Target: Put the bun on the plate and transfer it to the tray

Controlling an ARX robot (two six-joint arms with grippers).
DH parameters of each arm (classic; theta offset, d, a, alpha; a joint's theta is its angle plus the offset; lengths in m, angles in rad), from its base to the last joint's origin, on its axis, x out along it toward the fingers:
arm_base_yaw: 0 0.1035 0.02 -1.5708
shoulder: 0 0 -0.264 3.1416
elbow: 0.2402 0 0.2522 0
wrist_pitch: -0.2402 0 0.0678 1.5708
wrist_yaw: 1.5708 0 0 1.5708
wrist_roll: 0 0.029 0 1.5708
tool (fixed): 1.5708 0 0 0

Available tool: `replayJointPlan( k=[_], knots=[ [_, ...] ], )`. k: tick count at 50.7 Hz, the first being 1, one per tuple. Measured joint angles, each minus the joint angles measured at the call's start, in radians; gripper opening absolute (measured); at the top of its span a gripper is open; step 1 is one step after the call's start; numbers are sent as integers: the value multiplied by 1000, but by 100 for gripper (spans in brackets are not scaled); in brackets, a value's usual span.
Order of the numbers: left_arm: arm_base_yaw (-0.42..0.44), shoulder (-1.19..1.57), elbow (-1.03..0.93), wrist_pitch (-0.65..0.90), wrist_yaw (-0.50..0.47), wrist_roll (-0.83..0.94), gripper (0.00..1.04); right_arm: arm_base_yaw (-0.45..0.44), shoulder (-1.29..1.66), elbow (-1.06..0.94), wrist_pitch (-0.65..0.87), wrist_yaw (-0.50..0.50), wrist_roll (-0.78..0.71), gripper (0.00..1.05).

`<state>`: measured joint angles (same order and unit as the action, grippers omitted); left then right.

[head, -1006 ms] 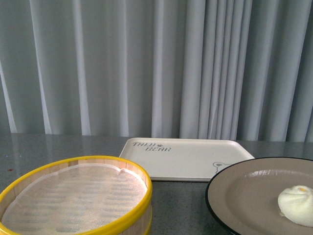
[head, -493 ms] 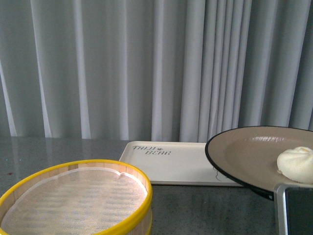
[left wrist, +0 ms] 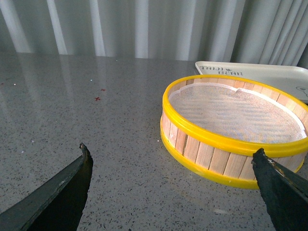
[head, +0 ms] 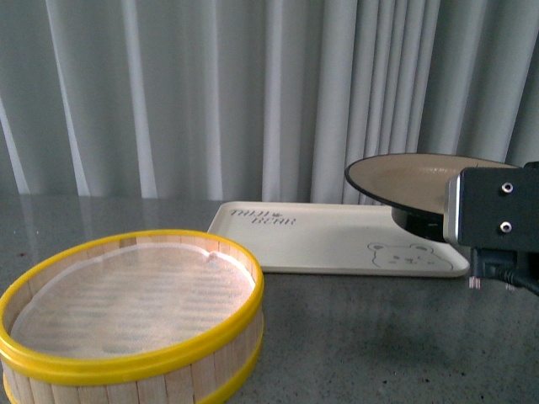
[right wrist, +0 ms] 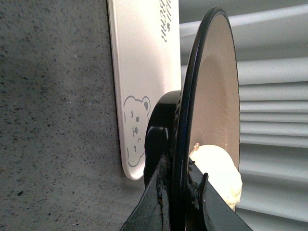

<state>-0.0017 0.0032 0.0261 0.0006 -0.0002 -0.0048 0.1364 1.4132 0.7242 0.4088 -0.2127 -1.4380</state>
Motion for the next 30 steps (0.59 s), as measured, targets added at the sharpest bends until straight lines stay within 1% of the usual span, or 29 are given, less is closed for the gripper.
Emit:
replayJointPlan(
  k=[13,25,30],
  knots=[
    [0,0,0,0,0,0,98,-61,162,121,-3,-32,-20,3],
    [0,0,0,0,0,0,98,-83,323,303,-36,-53,-44,3],
    [0,0,0,0,0,0,98,-83,360,340,-43,-58,-49,3]
  ],
)
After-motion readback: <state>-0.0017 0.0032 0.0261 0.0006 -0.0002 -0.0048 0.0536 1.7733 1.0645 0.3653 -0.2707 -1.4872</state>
